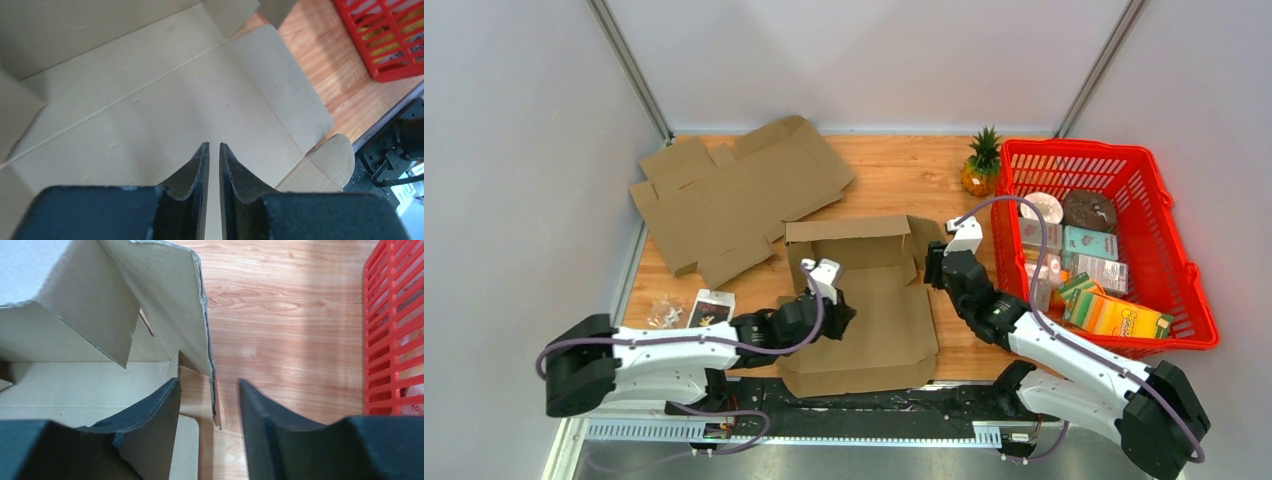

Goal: Fold the paper box

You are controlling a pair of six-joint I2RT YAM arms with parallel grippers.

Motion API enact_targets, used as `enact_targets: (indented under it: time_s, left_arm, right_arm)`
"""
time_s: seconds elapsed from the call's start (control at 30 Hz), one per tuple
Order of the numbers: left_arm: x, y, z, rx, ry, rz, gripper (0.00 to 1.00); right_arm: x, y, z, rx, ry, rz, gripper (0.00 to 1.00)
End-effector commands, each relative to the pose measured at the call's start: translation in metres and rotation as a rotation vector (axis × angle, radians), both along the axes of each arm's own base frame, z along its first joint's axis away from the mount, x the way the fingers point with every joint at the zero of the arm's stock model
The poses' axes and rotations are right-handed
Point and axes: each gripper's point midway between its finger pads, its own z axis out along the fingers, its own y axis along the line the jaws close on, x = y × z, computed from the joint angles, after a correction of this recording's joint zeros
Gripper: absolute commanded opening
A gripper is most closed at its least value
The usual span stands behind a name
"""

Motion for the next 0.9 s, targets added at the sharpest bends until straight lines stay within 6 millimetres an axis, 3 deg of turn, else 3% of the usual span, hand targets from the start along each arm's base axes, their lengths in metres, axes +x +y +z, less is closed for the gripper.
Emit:
enact_targets:
  time_s: [0.0,0.03,0.07,0.1,0.13,0.17,0.2,0.23,0.27,0.3,0.33,0.37,0.43,0.7,0.87]
  left_arm:
    - [0.008,-0.06,0.057,-0.137,-0.172,-0.064,0.19]
    - [0.01,-0.07,0.041,-0.084,-0.173,-0.078,0.18]
    - [0.012,-0.084,0.054,-0.113,-0.204,-0.088,0.16]
    - [0.012,-0.094,0.053,-0.083,-0.239,-0.113,0.15]
    - [0.016,-0.102,0.032,-0.015,-0.248,-0.118,0.11]
    - [0.021,-0.117,0.042,-0.021,-0.286,-0.13,0.08]
    - [0.022,-0.127,0.038,-0.007,-0.296,-0.148,0.06]
    - [0.021,-0.138,0.015,0.032,-0.281,-0.177,0.03]
    - [0.023,-0.152,0.023,-0.002,-0.287,-0.185,0.03]
    - [0.022,-0.159,0.021,-0.013,-0.287,-0.202,0.0]
    - [0.02,-0.166,0.004,0.003,-0.273,-0.228,0.0]
    - [0.021,-0.174,0.007,-0.026,-0.277,-0.224,0.0]
    - [0.023,-0.176,-0.01,-0.003,-0.263,-0.22,0.0]
    - [0.027,-0.183,-0.047,-0.008,-0.202,-0.169,0.0]
    - [0.031,-0.167,-0.068,0.03,-0.165,-0.098,0.0]
  right_arm:
    - [0.006,0.004,0.032,0.066,-0.046,0.026,0.52]
    - [0.008,0.001,0.035,0.08,-0.054,0.024,0.54]
    - [0.007,0.006,0.035,0.095,-0.05,0.057,0.56]
    - [0.008,0.006,0.037,0.093,-0.054,0.07,0.57]
    - [0.01,0.004,0.039,0.094,-0.054,0.071,0.57]
    - [0.009,0.008,0.039,0.104,-0.047,0.102,0.59]
    - [0.01,0.008,0.039,0.119,-0.04,0.109,0.59]
    - [0.009,0.011,0.04,0.14,-0.034,0.131,0.59]
    - [0.007,0.017,0.039,0.156,-0.021,0.16,0.59]
    - [0.007,0.017,0.038,0.164,-0.017,0.157,0.59]
    - [0.006,0.017,0.037,0.168,-0.012,0.154,0.59]
    - [0.006,0.015,0.035,0.168,-0.009,0.145,0.6]
    - [0.006,0.015,0.033,0.173,-0.008,0.143,0.59]
    - [0.014,0.012,0.018,0.154,-0.005,0.111,0.56]
    - [0.017,0.009,0.014,0.145,-0.009,0.081,0.46]
